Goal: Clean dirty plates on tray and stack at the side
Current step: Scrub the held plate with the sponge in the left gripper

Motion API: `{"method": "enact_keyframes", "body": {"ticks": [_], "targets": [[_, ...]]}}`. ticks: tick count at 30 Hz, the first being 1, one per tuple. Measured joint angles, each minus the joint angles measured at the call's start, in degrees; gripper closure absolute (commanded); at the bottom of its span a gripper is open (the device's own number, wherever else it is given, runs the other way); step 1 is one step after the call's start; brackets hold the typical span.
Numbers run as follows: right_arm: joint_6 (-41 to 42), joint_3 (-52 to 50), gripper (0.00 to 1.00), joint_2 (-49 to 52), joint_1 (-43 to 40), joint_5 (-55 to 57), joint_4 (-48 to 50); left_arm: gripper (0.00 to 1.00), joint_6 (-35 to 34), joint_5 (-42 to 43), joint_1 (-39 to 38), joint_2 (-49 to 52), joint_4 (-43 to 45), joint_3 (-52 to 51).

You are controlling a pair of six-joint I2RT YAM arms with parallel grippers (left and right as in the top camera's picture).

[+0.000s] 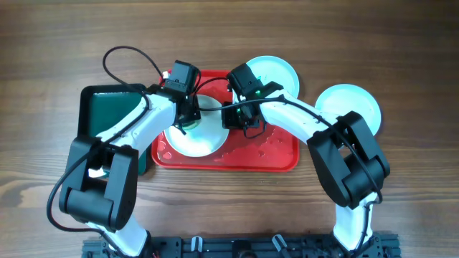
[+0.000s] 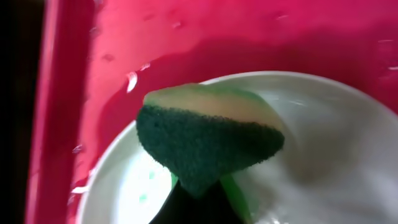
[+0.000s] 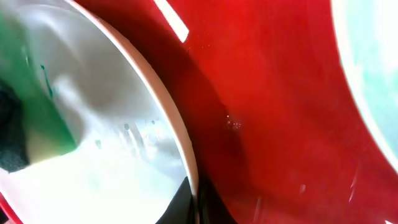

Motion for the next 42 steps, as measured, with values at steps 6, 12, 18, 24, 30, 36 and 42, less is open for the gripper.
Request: {"method": "enact_keyframes", "body": {"ticks": [6,12,18,24,30,36,42], "targets": [[-0.26,0.0,0.96,0.02,0.26,-1.49,-0.44,0.96,-6.64,-3.06,-0.07,-0.02,-16.5,0.33],[-7.26,0.0,0.96,0.59,-2.6,-9.09,-0.55,0.96,1.01,8.68,0.26,-0.02,-16.26,0.33],[-10.27,0.0,0.96,0.68,-3.08,-11.3,-0.5,0.96,11.15,24.48,0.22,-0.02,-9.44,0.02],[-10.93,0.0,0.96,0.68,-2.86,-11.8,-0.26,0.96,11.96,24.87,0.2,0.0,1.64,-0.11],[-10.86,0.0,0.96,0.79,-2.19,-11.72,-0.26,0.96,4.0,10.38,0.09,0.96,-2.47,0.22],[-9.6,0.0,0.96,0.87,-1.88,-11.61,-0.11,0.96,-4.44,4.24,3.3,1.38,-11.52,1.49],[-8.94,0.0,0.96,0.87,-2.01,-10.62,-0.44,0.96,11.04,20.61,5.38,1.9,-19.32,1.44]]}}
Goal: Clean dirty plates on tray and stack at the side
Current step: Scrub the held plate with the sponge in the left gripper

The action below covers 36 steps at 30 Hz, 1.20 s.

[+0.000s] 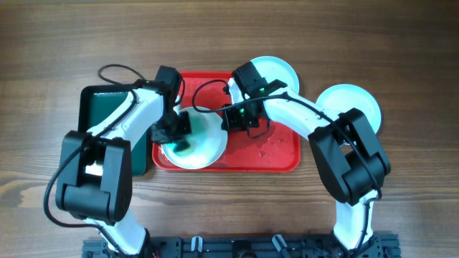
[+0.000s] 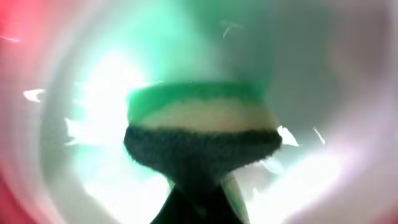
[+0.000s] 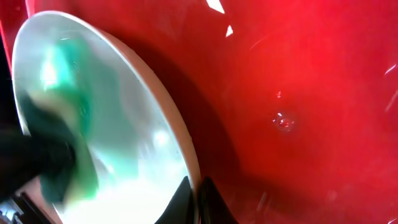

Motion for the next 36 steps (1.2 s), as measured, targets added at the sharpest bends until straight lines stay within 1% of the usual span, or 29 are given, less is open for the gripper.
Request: {"method": "enact_keyframes", "body": {"ticks": [2,4,7,9,11,13,15,17,19,20,22,24,25,26,27,28,29,31,33,36], "targets": [[0.0,0.0,0.96,0.0,0.0,0.31,-0.11,0.96,5.35,6.99,-0.07,0.61,-0.17,-0.42],[0.0,0.0,0.96,0.0,0.0,0.46,-0.17,0.96,9.05,12.09,-0.09,1.18,1.64,-0.87],[0.15,0.0,0.96,0.0,-0.02,0.63,-0.17,0.96,11.06,15.54,-0.33,1.42,7.67,-1.38],[0.39,0.0,0.96,0.0,-0.11,0.7,-0.15,0.96,10.01,15.08,-0.44,1.42,12.61,-1.55],[0.9,0.0,0.96,0.0,-0.22,0.85,-0.09,0.96,6.14,10.29,-0.79,1.42,18.45,-1.57],[1.09,0.0,0.96,0.0,-0.2,0.85,0.11,0.96,1.9,4.85,-1.03,1.4,21.16,-1.53],[1.11,0.0,0.96,0.0,-0.2,0.85,0.11,0.96,-2.64,-1.33,-1.44,1.14,21.49,-1.09],[1.31,0.0,0.96,0.0,-0.2,0.87,0.15,0.96,-8.41,-10.19,-1.79,0.72,18.97,-0.39],[1.81,0.0,0.96,0.0,-0.09,0.87,0.17,0.96,-11.61,-15.45,-1.84,0.52,14.91,0.13],[2.19,0.0,0.96,0.0,-0.07,0.87,0.15,0.96,-13.16,-17.99,-1.84,0.48,11.52,0.42],[2.38,0.0,0.96,0.0,-0.02,0.83,0.15,0.96,-14.19,-19.41,-1.99,0.46,7.5,0.59],[2.38,0.0,0.96,0.0,0.17,0.85,0.04,0.96,-12.76,-18.29,-2.58,0.46,4.83,0.61],[2.38,0.0,0.96,0.0,0.11,0.87,-0.13,0.96,-10.84,-16.48,-2.73,0.46,4.28,0.61],[2.36,0.0,0.96,0.0,-0.11,0.9,-0.37,0.96,-5.51,-9.97,-3.02,0.46,3.85,0.57],[2.38,0.0,0.96,0.0,-0.17,0.92,-0.37,0.96,-4.0,-7.61,-3.26,0.46,4.24,0.46],[2.38,0.0,0.96,0.0,-0.22,1.07,-0.35,0.96,-2.38,-4.15,-3.61,0.46,5.49,0.26],[2.38,0.0,0.96,0.0,-0.22,1.11,-0.37,0.96,-0.22,1.16,-5.11,0.55,8.48,-0.09],[2.43,0.0,0.96,0.0,-0.22,1.29,-0.46,0.96,1.38,5.92,-7.87,0.87,13.7,-0.68],[2.82,0.0,0.96,0.0,-0.28,1.57,-0.72,0.96,2.01,7.65,-9.6,1.27,18.56,-1.07],[2.93,0.02,0.96,-0.02,-1.18,2.47,-0.52,0.96,2.23,6.34,-10.6,1.4,22.91,-1.49]]}}
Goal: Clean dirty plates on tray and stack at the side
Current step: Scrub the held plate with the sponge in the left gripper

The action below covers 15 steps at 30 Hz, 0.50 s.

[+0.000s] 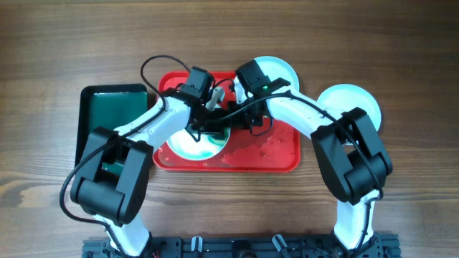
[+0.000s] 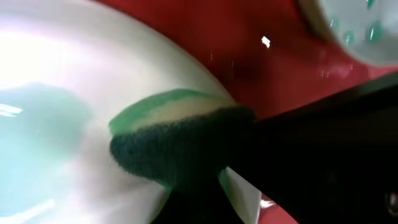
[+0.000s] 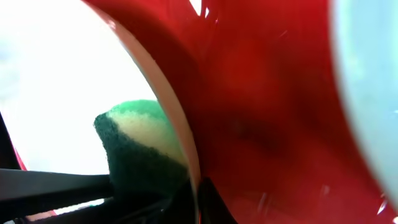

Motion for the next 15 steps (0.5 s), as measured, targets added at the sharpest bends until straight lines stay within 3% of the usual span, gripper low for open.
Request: {"method": "enact_keyframes", "body": {"ticks": [5,8,10,15], "targets": [[0.98,0.11,0.96,0.0,-0.26,0.13,0.24,0.96,-3.98,-8.39,-1.31,-0.17,1.11,0.15],[1.16,0.11,0.96,0.0,0.48,0.13,0.42,0.96,-13.62,-23.91,-0.5,-0.5,-0.72,0.87],[1.18,0.11,0.96,0.0,0.61,0.13,0.39,0.96,-17.35,-29.11,1.18,-0.5,-1.33,0.87],[1.18,0.11,0.96,0.0,1.03,0.04,0.42,0.96,-21.94,-32.17,5.73,-0.55,-6.69,1.25]]}}
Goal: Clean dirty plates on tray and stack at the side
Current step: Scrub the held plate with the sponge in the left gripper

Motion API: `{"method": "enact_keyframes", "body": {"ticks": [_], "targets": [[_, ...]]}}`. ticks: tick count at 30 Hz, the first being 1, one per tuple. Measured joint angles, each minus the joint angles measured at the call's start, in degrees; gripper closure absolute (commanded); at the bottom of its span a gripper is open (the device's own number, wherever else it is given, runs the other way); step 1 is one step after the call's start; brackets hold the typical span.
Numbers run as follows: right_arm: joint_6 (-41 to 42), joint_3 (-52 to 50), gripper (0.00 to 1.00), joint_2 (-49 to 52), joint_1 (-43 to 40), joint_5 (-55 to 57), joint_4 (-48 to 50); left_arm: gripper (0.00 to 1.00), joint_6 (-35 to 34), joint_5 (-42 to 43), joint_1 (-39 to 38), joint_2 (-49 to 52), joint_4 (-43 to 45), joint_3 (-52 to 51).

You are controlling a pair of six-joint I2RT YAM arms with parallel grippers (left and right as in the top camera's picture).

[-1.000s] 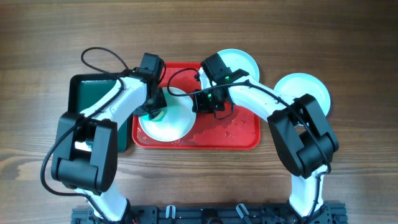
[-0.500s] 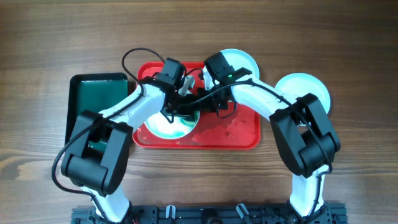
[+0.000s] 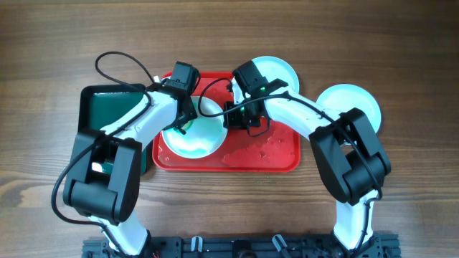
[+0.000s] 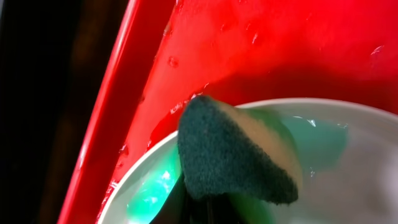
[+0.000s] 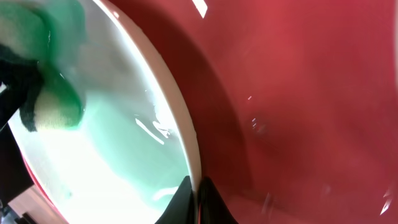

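A white plate (image 3: 195, 136) smeared with green soap lies on the red tray (image 3: 265, 154). My left gripper (image 3: 185, 118) is shut on a green and yellow sponge (image 4: 239, 149), which presses on the plate (image 4: 348, 162) near its far-left rim. At the plate's right edge my right gripper (image 3: 231, 118) is shut on the rim (image 5: 180, 134), tilting it up. The sponge (image 5: 53, 106) shows at the left in the right wrist view, over the soapy plate (image 5: 118, 143).
A second plate (image 3: 276, 72) sits at the tray's back right corner. Another plate (image 3: 351, 104) lies on the wooden table right of the tray. A dark green tray (image 3: 107, 118) stands to the left of the red one.
My left gripper has moved the sponge from the plate's right side, beside the right gripper, to its upper left near the tray wall. The right gripper still grips the rim.
The sponge was first at the plate's far-left part with the right gripper holding the rim. Then it sat low on the plate's left, then at the right by the held rim, and now back at the upper left. Green soap has spread over the plate.
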Motion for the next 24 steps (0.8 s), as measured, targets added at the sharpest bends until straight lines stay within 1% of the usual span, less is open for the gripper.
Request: {"method": "enact_keyframes", "body": {"ticks": [2,4,6,7,8,10,11,12,13,15,17,19,21,22,24], "targets": [[-0.02,0.0,0.96,0.0,0.17,0.0,-0.24,0.96,2.99,2.91,0.55,-0.11,-2.73,0.33],[-0.09,0.0,0.96,0.0,0.15,0.04,-0.66,0.96,9.62,9.7,1.7,-0.33,-5.53,0.66],[-0.26,0.0,0.96,0.0,-0.04,0.02,-0.9,0.96,17.9,19.96,2.67,-0.37,-9.27,0.74],[-0.28,0.0,0.96,0.0,-0.04,0.04,-0.9,0.96,23.34,26.99,2.67,-0.31,-11.15,0.5],[-0.28,0.0,0.96,0.0,-0.04,0.04,-0.92,0.96,26.53,32.09,2.47,-0.07,-12.2,0.11],[-0.26,0.0,0.96,0.0,-0.04,0.02,-0.96,0.96,31.28,39.36,1.95,0.52,-12.2,-0.7],[-0.26,0.0,0.96,0.0,-0.04,0.02,-0.94,0.96,33.51,42.62,1.68,0.83,-10.75,-1.01],[-0.26,0.0,0.96,0.0,-0.04,0.0,-0.96,0.96,34.32,44.09,1.64,0.87,-9.51,-1.09],[-0.24,0.0,0.96,0.0,-0.04,0.0,-0.96,0.96,34.6,45.4,1.64,0.87,-6.6,-1.31],[-0.22,0.0,0.96,0.0,-0.04,0.02,-0.96,0.96,33.0,45.86,1.64,0.9,-0.63,-1.42],[-0.22,0.0,0.96,0.0,-0.04,0.02,-0.96,0.96,29.55,44.3,1.64,0.9,4.68,-1.46],[-0.22,0.0,0.96,0.0,-0.04,0.04,-0.94,0.96,24.74,41.03,1.64,0.9,9.79,-1.51],[-0.17,0.0,0.96,0.0,-0.11,0.09,-0.83,0.96,18.38,35.1,1.53,0.9,13.68,-1.51],[-0.17,0.0,0.96,0.0,-0.11,0.11,-0.79,0.96,14.49,31.47,1.46,0.9,13.92,-1.51],[-0.2,0.0,0.96,0.0,-0.11,0.09,-0.59,0.96,7.3,24.35,1.16,0.87,11.58,-1.16]]}}
